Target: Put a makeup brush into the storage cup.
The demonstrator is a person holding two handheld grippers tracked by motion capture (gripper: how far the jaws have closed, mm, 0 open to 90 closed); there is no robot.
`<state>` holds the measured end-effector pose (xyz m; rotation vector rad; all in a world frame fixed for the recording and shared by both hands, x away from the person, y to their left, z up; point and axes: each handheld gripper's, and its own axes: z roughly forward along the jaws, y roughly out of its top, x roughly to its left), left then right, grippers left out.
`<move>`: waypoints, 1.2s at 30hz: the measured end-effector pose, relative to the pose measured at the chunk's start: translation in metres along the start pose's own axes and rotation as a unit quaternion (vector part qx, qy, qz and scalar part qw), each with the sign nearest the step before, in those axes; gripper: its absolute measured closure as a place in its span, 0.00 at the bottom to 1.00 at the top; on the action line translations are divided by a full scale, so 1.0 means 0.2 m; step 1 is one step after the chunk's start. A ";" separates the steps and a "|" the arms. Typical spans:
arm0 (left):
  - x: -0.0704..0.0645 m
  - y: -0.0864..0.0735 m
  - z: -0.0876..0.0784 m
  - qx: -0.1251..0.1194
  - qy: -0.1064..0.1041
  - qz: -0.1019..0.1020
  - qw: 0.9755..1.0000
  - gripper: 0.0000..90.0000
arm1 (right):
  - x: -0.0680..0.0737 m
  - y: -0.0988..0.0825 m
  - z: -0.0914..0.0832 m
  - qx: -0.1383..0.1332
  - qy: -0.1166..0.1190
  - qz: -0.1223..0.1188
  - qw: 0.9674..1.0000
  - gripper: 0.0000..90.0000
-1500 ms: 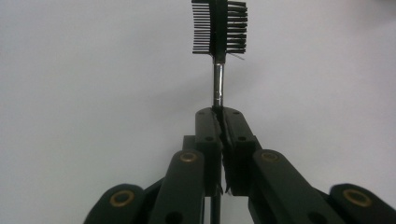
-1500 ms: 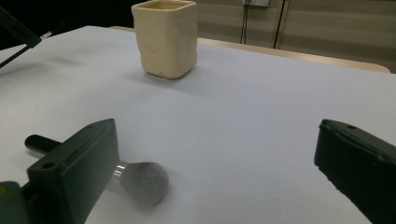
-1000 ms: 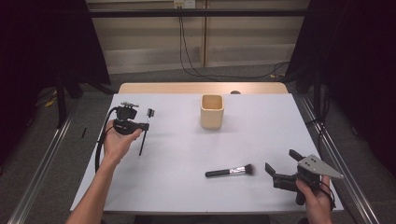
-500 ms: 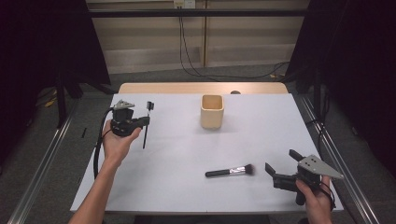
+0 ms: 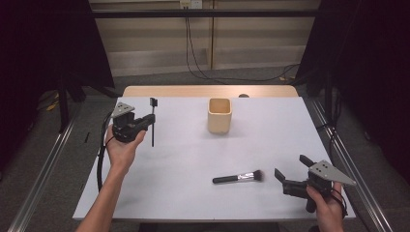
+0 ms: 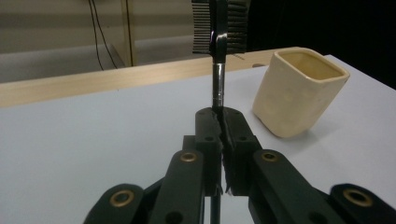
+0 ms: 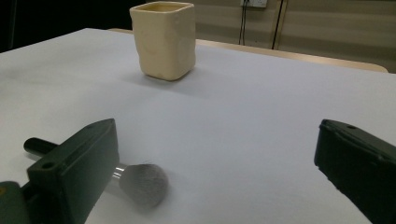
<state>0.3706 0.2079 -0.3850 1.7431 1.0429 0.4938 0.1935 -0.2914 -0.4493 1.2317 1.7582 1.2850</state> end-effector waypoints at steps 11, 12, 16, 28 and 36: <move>-0.04 0.01 0.02 -0.035 -0.018 0.011 0.999 0.96 | 0.00 0.00 0.00 0.000 0.000 -0.001 1.000 0.00; -0.04 0.01 0.02 -0.039 -0.019 0.014 0.999 0.96 | 0.00 0.00 0.00 0.000 0.000 -0.001 1.000 0.00; -0.06 0.03 0.04 -0.043 -0.027 0.021 0.998 0.96 | 0.00 0.00 0.00 -0.001 0.000 0.000 1.000 0.00; -0.18 0.09 0.09 -0.057 -0.051 0.030 0.997 0.96 | 0.00 0.00 0.00 -0.008 0.003 0.010 1.000 0.00; -0.24 0.15 0.13 -0.063 -0.064 0.039 0.995 0.96 | 0.00 0.00 0.00 -0.009 0.004 0.012 1.000 0.00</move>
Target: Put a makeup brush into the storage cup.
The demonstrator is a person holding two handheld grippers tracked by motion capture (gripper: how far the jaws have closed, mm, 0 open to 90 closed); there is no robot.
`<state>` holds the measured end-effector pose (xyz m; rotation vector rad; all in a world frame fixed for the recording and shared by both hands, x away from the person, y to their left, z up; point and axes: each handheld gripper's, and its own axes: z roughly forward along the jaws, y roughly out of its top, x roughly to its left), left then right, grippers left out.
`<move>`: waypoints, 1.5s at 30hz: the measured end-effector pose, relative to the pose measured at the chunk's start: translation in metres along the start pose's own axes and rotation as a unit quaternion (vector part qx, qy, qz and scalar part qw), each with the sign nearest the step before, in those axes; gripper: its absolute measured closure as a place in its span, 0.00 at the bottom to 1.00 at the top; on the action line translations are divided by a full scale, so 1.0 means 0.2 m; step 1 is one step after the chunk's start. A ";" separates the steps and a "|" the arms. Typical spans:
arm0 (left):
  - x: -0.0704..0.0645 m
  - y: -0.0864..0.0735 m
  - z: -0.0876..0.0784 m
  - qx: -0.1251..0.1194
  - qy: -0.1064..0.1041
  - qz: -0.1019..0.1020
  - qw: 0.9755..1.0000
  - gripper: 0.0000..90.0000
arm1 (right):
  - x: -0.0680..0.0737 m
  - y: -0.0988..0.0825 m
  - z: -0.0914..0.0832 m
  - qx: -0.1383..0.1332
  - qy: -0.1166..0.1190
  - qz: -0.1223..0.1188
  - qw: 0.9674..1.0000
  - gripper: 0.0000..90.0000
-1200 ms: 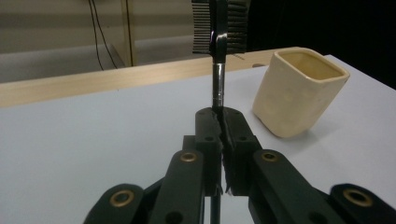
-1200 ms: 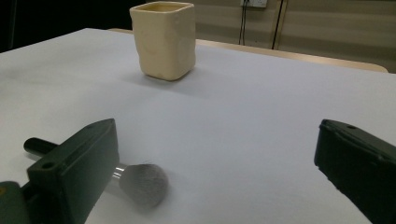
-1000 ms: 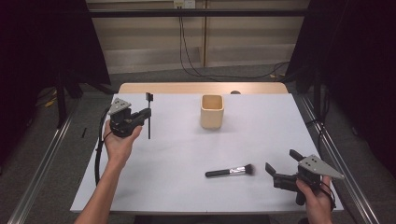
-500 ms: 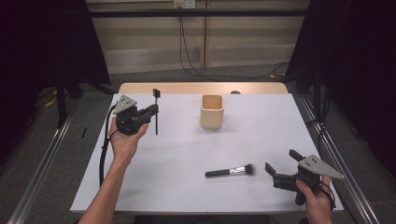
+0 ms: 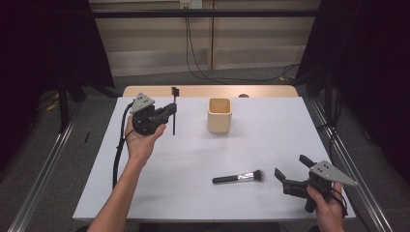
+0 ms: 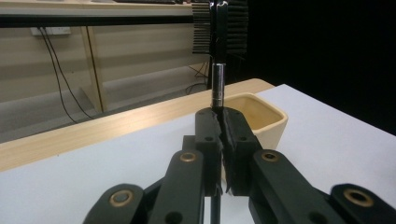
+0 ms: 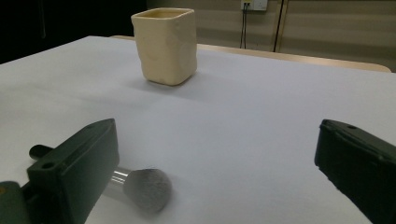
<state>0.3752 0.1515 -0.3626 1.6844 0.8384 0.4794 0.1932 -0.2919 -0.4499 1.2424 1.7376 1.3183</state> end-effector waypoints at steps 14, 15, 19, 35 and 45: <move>-0.11 0.11 0.13 -0.006 -0.038 -0.009 0.999 0.95 | 0.00 0.00 0.00 0.000 0.000 0.001 1.000 0.00; -0.11 0.12 0.14 -0.008 -0.040 -0.008 0.999 0.95 | 0.00 0.00 0.00 0.000 0.000 0.001 1.000 0.00; -0.13 0.14 0.17 -0.010 -0.045 -0.014 0.999 0.95 | 0.00 0.00 0.00 0.000 0.000 0.002 1.000 0.00; -0.22 0.24 0.30 -0.024 -0.056 -0.012 0.998 0.95 | 0.00 0.00 -0.01 -0.001 0.003 0.000 1.000 0.00; -0.25 0.31 0.40 -0.035 -0.051 -0.008 0.998 0.95 | 0.00 0.00 -0.01 -0.002 0.003 0.000 1.000 0.00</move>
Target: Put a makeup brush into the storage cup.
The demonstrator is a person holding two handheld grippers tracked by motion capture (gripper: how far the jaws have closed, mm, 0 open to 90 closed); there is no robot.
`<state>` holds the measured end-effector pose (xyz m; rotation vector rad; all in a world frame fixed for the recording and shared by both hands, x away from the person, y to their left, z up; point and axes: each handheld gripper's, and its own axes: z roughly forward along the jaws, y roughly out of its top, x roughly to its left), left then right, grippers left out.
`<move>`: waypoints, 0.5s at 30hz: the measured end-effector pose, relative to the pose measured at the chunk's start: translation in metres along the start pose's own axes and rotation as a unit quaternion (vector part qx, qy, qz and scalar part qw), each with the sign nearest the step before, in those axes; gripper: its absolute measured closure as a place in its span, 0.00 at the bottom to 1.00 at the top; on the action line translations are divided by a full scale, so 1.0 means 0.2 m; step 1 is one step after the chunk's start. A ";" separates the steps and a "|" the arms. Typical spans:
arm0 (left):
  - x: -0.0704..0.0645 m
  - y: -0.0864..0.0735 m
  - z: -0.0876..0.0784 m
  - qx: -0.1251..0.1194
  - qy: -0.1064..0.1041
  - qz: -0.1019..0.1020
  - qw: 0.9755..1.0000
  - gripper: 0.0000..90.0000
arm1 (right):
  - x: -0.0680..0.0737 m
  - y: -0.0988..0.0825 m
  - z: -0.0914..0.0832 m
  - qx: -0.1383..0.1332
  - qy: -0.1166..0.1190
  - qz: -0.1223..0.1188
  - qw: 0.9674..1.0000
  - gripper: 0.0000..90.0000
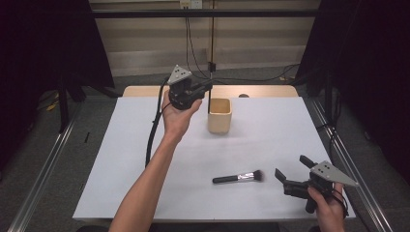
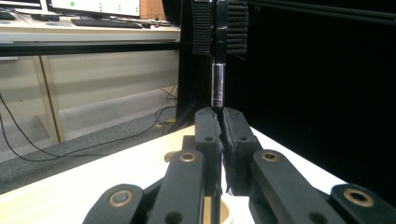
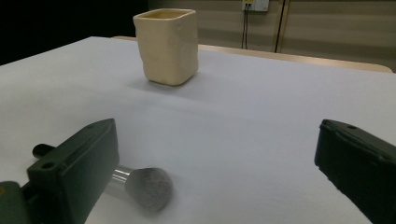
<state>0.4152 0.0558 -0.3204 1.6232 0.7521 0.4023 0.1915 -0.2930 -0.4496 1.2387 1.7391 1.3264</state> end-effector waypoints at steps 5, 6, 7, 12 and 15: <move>0.00 0.02 0.05 0.000 0.003 0.002 1.000 0.95 | 0.00 0.00 0.00 0.000 0.000 0.001 1.000 0.00; 0.00 0.02 0.06 -0.001 0.004 0.004 1.000 0.95 | 0.00 0.00 0.00 0.000 0.000 0.000 1.000 0.00; 0.01 0.02 0.08 -0.001 0.006 0.005 1.000 0.95 | 0.00 0.00 0.00 0.000 0.001 0.001 1.000 0.00; 0.03 0.00 0.12 0.003 0.009 0.008 1.000 0.95 | 0.00 0.00 0.00 -0.002 -0.001 0.005 1.000 0.00; 0.04 -0.01 0.14 0.003 0.013 0.005 1.000 0.95 | -0.01 0.00 0.00 -0.001 0.000 0.003 1.000 0.00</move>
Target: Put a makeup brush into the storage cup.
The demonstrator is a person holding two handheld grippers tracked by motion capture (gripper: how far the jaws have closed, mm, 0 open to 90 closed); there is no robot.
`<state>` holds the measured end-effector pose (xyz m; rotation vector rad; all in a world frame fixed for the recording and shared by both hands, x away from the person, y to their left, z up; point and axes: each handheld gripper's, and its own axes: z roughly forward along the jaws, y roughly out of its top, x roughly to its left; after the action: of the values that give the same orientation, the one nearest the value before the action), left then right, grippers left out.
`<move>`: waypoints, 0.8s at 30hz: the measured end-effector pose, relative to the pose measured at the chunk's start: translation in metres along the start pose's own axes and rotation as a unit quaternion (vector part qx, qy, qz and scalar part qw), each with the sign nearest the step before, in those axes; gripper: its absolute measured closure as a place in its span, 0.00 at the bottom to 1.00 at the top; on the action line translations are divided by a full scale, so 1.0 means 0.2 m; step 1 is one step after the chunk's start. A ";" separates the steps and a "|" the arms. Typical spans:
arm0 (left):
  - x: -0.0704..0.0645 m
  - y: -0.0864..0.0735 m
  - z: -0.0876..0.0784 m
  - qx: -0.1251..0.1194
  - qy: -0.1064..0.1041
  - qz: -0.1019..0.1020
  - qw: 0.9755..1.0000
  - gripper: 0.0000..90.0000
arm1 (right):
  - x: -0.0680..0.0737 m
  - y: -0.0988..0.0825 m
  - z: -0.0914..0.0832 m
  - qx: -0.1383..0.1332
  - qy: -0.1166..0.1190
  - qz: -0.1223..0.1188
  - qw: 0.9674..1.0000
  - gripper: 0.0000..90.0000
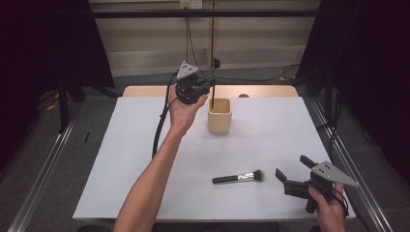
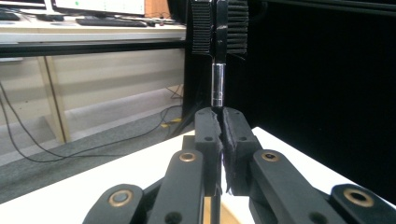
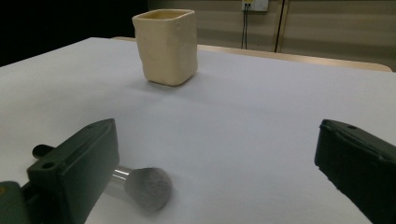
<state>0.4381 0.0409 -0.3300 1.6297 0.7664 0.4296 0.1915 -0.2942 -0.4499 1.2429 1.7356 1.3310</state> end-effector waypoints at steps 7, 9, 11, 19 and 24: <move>0.02 -0.03 0.04 0.003 0.001 -0.006 1.000 0.95 | 0.00 0.00 0.00 0.001 0.000 0.001 1.000 0.00; 0.02 -0.04 0.05 0.004 0.002 -0.004 1.000 0.95 | 0.00 0.00 0.00 0.001 -0.001 0.002 1.000 0.00; 0.03 -0.05 0.07 0.004 0.001 -0.009 1.000 0.95 | 0.00 0.00 0.00 0.002 -0.001 0.000 1.000 0.00; 0.03 -0.08 0.10 0.013 0.000 -0.006 1.000 0.95 | 0.00 0.00 0.00 0.001 0.000 0.001 1.000 0.00; 0.03 -0.10 0.10 0.016 0.001 -0.005 1.000 0.95 | 0.00 0.00 0.00 0.001 0.000 0.000 1.000 0.00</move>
<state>0.4511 0.0318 -0.3535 1.6540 0.7869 0.4134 0.1915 -0.2945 -0.4500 1.2438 1.7364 1.3290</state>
